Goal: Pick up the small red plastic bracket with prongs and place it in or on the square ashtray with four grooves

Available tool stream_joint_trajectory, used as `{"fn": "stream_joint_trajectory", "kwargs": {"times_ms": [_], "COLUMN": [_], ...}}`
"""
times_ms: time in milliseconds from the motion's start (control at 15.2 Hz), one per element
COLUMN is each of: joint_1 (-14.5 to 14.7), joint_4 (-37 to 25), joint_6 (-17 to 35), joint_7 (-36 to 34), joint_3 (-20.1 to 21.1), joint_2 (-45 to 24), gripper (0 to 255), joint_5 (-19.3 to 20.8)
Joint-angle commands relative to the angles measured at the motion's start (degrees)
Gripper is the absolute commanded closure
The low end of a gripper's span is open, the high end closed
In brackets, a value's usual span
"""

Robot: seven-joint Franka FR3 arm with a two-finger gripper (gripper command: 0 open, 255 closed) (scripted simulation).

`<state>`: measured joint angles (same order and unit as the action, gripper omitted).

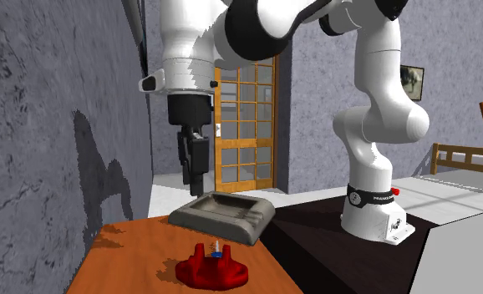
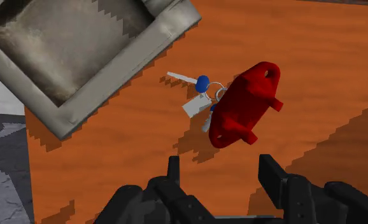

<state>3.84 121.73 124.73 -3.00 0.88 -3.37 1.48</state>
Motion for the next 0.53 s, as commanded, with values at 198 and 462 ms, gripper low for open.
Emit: {"fn": "stream_joint_trajectory", "kwargs": {"times_ms": [198, 462], "joint_1": [3.64, 7.53], "joint_4": [1.99, 0.18], "joint_6": [3.96, 4.99], "joint_7": [-23.27, -42.54], "joint_3": [1.11, 0.77], "joint_2": [-4.46, -11.01], "gripper": [0, 0], "joint_5": [6.04, 10.29]}}
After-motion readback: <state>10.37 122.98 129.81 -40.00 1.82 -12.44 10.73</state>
